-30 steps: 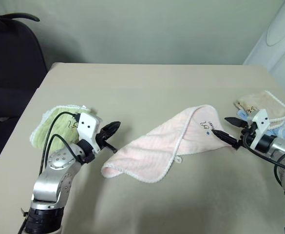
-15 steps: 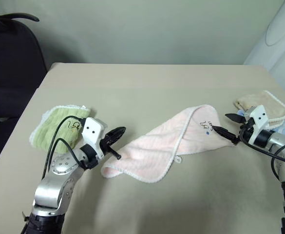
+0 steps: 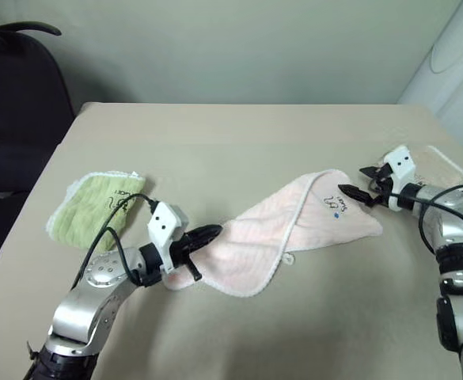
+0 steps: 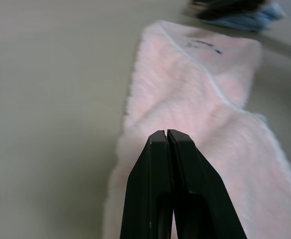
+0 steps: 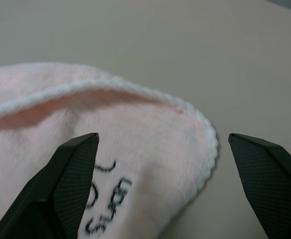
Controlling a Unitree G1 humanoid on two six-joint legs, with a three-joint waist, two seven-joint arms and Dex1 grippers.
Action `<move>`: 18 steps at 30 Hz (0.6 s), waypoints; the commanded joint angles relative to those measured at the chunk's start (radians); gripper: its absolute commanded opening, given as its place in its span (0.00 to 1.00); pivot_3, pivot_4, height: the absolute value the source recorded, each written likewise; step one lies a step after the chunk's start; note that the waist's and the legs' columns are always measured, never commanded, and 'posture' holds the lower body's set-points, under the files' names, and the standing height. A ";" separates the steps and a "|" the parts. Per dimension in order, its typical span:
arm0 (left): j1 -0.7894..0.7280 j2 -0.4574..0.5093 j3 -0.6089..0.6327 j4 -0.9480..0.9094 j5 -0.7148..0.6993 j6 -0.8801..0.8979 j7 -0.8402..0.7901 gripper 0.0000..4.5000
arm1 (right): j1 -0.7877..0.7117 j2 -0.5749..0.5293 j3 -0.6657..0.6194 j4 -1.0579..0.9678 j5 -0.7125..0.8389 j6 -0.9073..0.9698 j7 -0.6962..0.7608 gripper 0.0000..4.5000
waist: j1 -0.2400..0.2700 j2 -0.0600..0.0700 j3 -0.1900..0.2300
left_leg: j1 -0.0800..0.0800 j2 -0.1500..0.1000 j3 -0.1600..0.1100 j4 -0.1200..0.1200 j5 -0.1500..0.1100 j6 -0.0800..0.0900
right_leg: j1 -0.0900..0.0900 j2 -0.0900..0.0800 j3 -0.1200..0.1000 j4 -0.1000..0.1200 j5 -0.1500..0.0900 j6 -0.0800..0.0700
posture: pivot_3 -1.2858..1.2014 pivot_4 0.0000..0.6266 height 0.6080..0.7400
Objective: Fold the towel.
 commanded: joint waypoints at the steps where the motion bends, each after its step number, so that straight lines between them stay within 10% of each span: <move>1: -0.005 0.025 -0.002 -0.047 -0.032 0.000 -0.045 0.02 | -0.119 0.019 0.021 0.153 -0.052 -0.013 -0.045 0.98 | 0.000 0.000 0.000 | 0.000 0.000 0.000 0.000 0.000 0.000 | -0.001 0.000 0.000 0.001 0.000 0.000 | 0.52 0.24 1.00; 8: -0.044 0.112 -0.068 -0.039 -0.021 -0.015 -0.171 0.02 | -0.260 0.045 0.055 0.394 -0.140 -0.100 -0.103 0.98 | 0.004 0.001 0.000 | -0.002 0.000 0.000 0.000 0.000 0.000 | -0.004 -0.001 -0.001 0.005 -0.001 -0.001 | 0.52 0.24 1.00; 18: -0.239 0.267 -0.252 -0.014 -0.009 -0.057 -0.516 0.16 | -0.101 0.019 0.025 0.179 -0.095 -0.037 -0.007 1.00 | 0.001 0.001 0.000 | -0.005 0.000 -0.001 0.000 0.000 -0.001 | -0.006 -0.001 -0.002 0.005 -0.001 -0.003 | 0.52 0.24 1.00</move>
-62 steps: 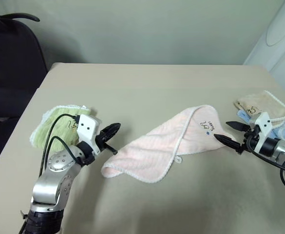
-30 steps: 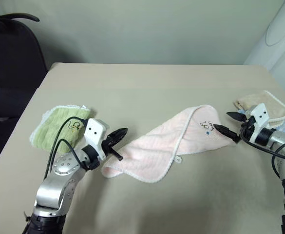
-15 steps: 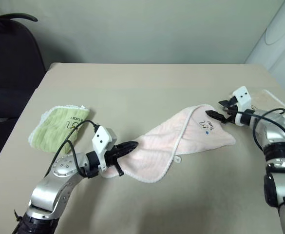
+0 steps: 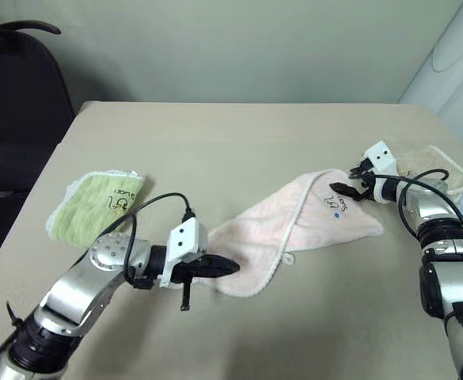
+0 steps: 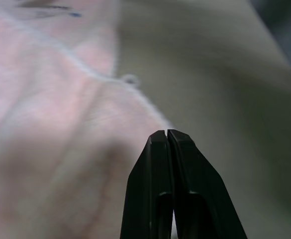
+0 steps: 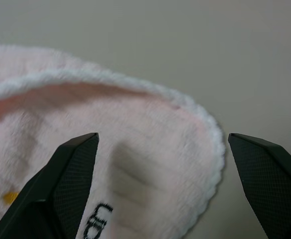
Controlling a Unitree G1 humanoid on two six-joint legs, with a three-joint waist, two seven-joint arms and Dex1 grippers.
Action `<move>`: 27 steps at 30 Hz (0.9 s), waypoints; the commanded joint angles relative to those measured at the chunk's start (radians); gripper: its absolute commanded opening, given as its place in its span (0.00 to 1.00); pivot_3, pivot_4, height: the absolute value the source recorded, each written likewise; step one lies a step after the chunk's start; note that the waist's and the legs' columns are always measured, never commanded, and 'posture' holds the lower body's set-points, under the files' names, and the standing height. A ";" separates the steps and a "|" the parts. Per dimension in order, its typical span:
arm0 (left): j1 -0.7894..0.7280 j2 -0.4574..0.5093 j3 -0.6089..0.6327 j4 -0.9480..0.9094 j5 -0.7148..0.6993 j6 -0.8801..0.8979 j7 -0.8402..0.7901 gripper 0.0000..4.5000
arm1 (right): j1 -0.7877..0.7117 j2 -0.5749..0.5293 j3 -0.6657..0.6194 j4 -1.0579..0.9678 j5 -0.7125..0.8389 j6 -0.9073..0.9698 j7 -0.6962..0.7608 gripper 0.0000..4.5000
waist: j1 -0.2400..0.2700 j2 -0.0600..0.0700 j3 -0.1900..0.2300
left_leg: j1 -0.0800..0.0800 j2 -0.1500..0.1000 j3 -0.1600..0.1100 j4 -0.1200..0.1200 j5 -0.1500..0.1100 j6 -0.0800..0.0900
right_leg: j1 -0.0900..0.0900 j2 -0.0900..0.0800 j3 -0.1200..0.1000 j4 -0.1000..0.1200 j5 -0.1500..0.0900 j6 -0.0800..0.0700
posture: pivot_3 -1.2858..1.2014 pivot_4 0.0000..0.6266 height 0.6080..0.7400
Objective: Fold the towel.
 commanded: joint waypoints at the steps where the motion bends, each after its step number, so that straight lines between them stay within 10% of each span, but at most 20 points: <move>1: -0.063 0.016 -0.064 -0.010 0.024 -0.038 -0.100 0.23 | 0.056 -0.031 -0.042 -0.131 0.040 0.050 0.017 1.00 | -0.001 0.000 0.000 | 0.000 0.000 0.000 0.000 0.000 0.000 | 0.000 0.000 0.000 0.000 0.000 0.000 | 0.52 0.24 1.00; 7: -0.100 -0.016 -0.194 0.033 0.195 -0.128 -0.092 0.69 | 0.242 -0.057 -0.097 -0.467 0.118 0.224 0.020 1.00 | -0.007 0.003 0.000 | -0.001 0.000 0.000 0.000 0.000 0.000 | 0.000 0.000 0.000 -0.002 0.000 0.000 | 0.52 0.24 1.00; 27: -0.078 -0.107 -0.300 0.102 0.426 -0.133 0.043 0.69 | 0.452 -0.046 -0.190 -0.894 0.281 0.464 -0.055 1.00 | -0.008 0.004 -0.001 | 0.000 0.000 -0.001 0.000 -0.001 0.001 | 0.001 0.000 0.000 -0.003 0.000 0.000 | 0.52 0.24 1.00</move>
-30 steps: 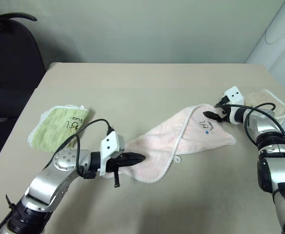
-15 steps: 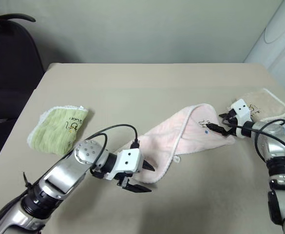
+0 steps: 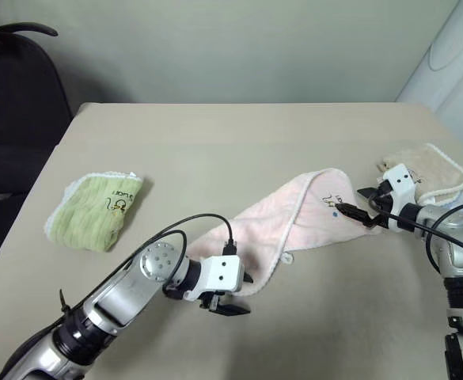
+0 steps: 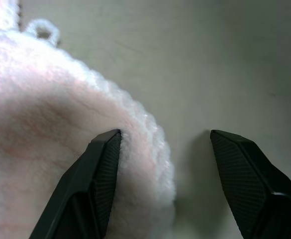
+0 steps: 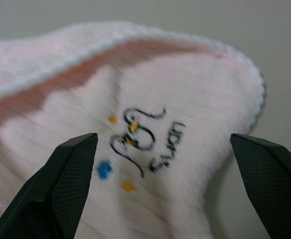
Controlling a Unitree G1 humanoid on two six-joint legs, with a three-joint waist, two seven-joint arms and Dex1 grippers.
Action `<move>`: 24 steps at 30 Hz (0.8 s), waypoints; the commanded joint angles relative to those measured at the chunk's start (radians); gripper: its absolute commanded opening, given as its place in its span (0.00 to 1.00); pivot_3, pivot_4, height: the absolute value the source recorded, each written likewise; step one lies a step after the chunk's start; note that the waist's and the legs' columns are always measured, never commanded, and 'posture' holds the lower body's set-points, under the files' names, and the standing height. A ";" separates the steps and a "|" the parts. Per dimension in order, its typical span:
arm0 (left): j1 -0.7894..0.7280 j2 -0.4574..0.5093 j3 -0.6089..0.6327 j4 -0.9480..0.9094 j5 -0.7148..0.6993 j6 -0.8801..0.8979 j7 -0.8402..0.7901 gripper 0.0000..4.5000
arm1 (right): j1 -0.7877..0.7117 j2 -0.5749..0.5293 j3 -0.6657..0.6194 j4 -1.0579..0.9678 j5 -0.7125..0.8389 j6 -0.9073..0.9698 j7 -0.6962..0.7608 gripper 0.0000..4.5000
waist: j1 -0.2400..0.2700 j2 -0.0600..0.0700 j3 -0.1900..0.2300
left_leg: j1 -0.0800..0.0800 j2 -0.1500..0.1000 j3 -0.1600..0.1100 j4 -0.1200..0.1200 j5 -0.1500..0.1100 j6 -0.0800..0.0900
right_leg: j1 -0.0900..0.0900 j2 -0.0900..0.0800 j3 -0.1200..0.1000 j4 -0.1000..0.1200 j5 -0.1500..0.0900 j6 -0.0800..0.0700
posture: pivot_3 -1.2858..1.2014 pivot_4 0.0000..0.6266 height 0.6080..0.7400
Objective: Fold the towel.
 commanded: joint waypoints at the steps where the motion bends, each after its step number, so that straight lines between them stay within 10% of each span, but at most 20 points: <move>1: -0.016 -0.013 0.014 0.015 0.013 0.003 0.014 0.69 | 0.001 0.000 -0.035 -0.052 0.036 0.005 -0.017 1.00 | 0.001 0.000 0.000 | 0.000 0.000 0.000 0.000 0.000 0.000 | 0.000 0.000 0.000 0.000 0.000 0.000 | 0.52 0.24 1.00; 9: -0.024 -0.010 0.002 0.038 0.029 -0.006 0.001 0.69 | -0.002 0.008 -0.031 -0.043 0.041 -0.008 -0.037 1.00 | 0.002 0.000 0.000 | 0.000 0.000 0.000 0.000 0.000 0.000 | 0.000 0.000 0.000 0.000 0.000 0.000 | 0.52 0.24 1.00; 19: -0.011 -0.019 0.017 0.037 0.015 -0.010 -0.001 0.02 | -0.036 0.011 -0.012 0.000 0.029 -0.037 -0.040 1.00 | 0.002 0.001 0.000 | 0.000 0.000 0.000 0.000 0.000 0.000 | 0.000 0.000 0.000 0.000 0.000 0.000 | 0.52 0.24 1.00; 24: 0.005 -0.026 0.053 0.022 -0.025 0.004 0.003 0.01 | -0.116 0.013 0.034 0.094 -0.008 -0.087 -0.029 1.00 | 0.000 0.001 0.000 | 0.000 0.000 0.000 0.000 0.000 0.000 | 0.000 0.000 0.000 0.000 0.000 0.000 | 0.52 0.24 1.00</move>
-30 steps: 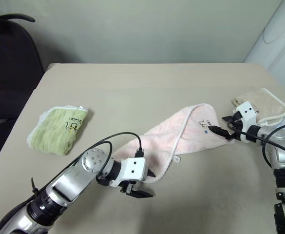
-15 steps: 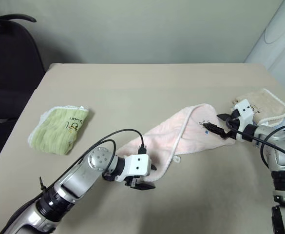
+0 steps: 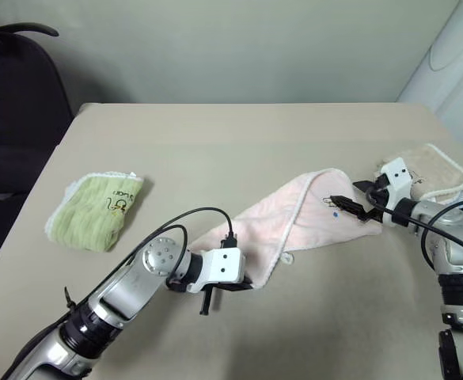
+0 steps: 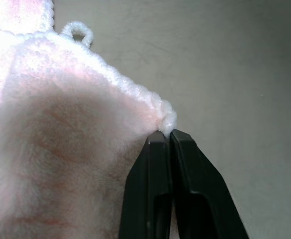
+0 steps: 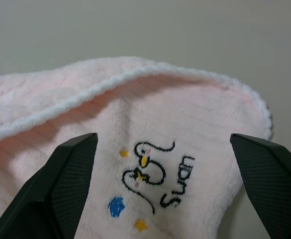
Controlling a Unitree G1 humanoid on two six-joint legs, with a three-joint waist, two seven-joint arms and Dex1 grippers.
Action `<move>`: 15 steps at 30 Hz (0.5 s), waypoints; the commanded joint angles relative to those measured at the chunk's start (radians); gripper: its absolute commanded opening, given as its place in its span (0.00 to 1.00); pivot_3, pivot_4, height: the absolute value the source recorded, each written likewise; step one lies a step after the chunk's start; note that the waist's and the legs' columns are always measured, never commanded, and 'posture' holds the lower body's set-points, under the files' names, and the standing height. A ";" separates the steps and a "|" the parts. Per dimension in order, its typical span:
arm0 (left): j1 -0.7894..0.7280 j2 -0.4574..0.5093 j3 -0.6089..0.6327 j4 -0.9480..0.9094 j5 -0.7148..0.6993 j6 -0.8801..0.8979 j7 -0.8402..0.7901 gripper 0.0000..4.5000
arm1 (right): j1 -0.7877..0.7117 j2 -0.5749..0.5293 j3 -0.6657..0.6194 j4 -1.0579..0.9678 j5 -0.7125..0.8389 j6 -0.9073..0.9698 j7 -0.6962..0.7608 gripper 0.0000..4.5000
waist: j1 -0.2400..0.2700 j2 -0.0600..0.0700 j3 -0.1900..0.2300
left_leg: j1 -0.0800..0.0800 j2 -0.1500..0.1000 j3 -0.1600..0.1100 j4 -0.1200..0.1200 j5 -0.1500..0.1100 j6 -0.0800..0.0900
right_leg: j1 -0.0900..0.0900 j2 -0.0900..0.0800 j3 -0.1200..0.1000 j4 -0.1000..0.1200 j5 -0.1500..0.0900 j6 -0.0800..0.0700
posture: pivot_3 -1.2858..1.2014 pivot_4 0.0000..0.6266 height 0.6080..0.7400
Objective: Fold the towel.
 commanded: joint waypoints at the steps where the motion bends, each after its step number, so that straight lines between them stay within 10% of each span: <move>1: 0.019 -0.010 0.046 -0.022 -0.052 0.024 0.001 0.01 | -0.081 -0.002 0.025 0.067 -0.027 -0.060 0.009 1.00 | -0.001 0.000 0.000 | 0.000 0.000 0.000 0.000 0.000 0.000 | 0.000 0.000 0.000 0.000 0.000 0.000 | 0.52 0.24 1.00; 15: 0.116 0.027 0.338 -0.195 -0.371 0.215 0.038 0.01 | -0.552 0.109 0.164 0.937 -0.284 -0.380 -0.121 1.00 | 0.005 0.001 0.000 | -0.001 0.000 0.000 -0.001 0.001 -0.001 | -0.005 0.000 0.000 0.006 0.000 0.000 | 0.52 0.24 1.00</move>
